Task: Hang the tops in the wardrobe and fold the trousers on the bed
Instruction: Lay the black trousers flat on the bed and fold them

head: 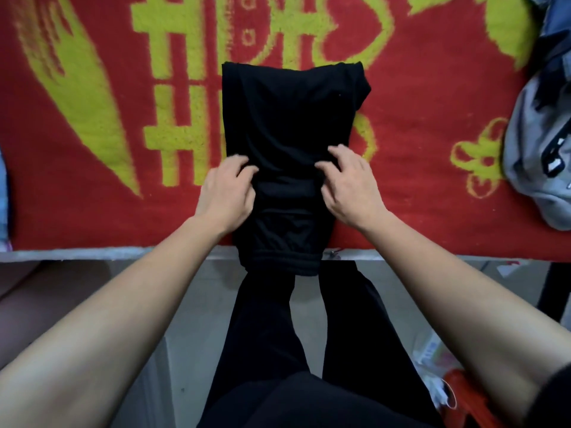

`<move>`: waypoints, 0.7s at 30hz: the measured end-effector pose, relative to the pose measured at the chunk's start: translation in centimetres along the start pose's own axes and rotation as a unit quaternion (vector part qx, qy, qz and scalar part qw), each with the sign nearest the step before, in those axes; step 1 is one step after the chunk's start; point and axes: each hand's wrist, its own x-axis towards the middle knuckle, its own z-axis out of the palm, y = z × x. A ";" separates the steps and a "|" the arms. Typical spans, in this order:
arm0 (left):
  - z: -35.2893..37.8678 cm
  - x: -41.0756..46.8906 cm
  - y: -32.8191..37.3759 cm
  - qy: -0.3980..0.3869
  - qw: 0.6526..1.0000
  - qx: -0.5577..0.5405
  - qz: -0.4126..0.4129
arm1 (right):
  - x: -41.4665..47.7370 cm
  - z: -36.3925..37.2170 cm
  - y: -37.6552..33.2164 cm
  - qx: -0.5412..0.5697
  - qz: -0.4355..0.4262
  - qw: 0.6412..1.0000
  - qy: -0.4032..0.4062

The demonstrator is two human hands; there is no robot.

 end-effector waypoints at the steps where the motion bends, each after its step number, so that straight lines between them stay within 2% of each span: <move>1: -0.6 0.6 0.0 0.029 0.999 0.011 0.017 | 0.4 -0.4 -0.1 -0.016 -0.003 0.999 0.034; 2: -1.3 1.4 0.0 0.038 0.998 0.031 0.035 | 1.2 -0.9 -0.2 -0.042 -0.004 0.998 0.039; 4: -2.5 3.9 -0.2 -0.006 0.994 0.090 0.054 | 3.3 -1.7 0.1 -0.113 -0.001 0.994 -0.007; 7: -3.7 8.5 -0.6 -0.094 0.980 0.176 0.029 | 6.6 -2.4 1.1 -0.207 -0.012 0.976 -0.063; 9: -4.2 11.4 -1.1 -0.111 0.976 0.188 0.021 | 8.8 -2.9 2.7 -0.222 -0.010 0.973 -0.061; 12: -4.4 14.6 -1.8 -0.100 0.980 0.172 0.015 | 11.6 -3.6 5.2 -0.199 0.034 0.977 -0.068; 16: -2.2 14.9 -1.9 -0.102 0.981 0.168 0.002 | 12.4 -2.1 5.9 -0.194 0.050 0.974 -0.105; 19: -1.5 14.7 -1.7 -0.087 0.978 0.187 -0.013 | 12.5 -1.2 4.8 -0.225 0.072 0.967 -0.096; 21: -1.3 13.7 -1.1 -0.045 0.981 0.190 -0.014 | 11.7 -1.2 3.5 -0.231 0.085 0.967 -0.073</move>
